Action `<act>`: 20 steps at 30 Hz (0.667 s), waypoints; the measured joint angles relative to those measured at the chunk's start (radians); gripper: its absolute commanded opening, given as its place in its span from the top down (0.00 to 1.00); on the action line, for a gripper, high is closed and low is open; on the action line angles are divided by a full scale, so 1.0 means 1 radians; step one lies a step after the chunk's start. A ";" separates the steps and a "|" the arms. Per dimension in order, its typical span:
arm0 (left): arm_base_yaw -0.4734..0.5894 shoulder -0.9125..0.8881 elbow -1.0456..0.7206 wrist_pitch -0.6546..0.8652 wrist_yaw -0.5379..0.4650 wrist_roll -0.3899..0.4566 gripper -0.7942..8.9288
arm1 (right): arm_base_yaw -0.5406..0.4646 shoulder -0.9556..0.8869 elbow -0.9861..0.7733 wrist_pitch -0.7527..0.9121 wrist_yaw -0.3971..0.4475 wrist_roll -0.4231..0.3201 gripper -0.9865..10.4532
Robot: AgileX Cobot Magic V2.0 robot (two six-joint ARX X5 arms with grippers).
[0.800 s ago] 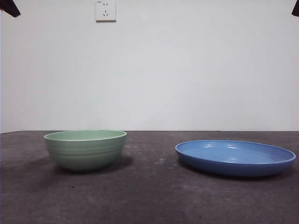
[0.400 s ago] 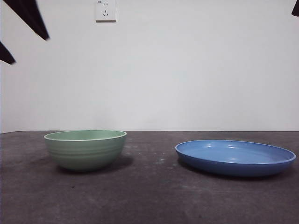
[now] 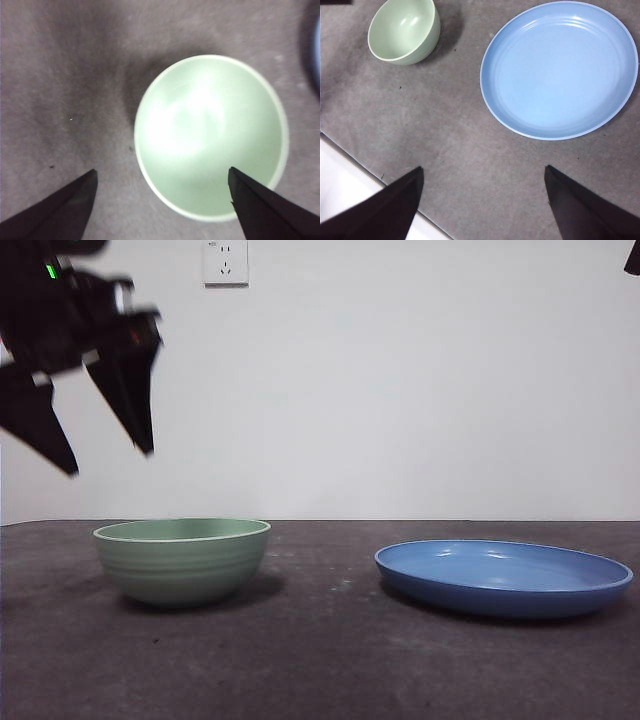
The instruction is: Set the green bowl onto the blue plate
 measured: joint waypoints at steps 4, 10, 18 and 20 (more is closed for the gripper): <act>0.000 0.091 0.000 0.030 -0.010 0.000 0.50 | 0.000 0.000 0.000 0.001 0.000 0.000 0.57; 0.000 0.193 0.000 0.081 -0.029 0.000 0.51 | 0.000 0.000 0.000 0.003 0.000 0.000 0.57; -0.005 0.233 0.000 0.090 -0.029 -0.005 0.73 | 0.000 0.000 0.000 0.010 0.000 0.000 0.57; -0.005 0.233 0.000 0.092 -0.029 -0.007 0.80 | 0.000 0.000 0.000 0.010 0.000 0.000 0.57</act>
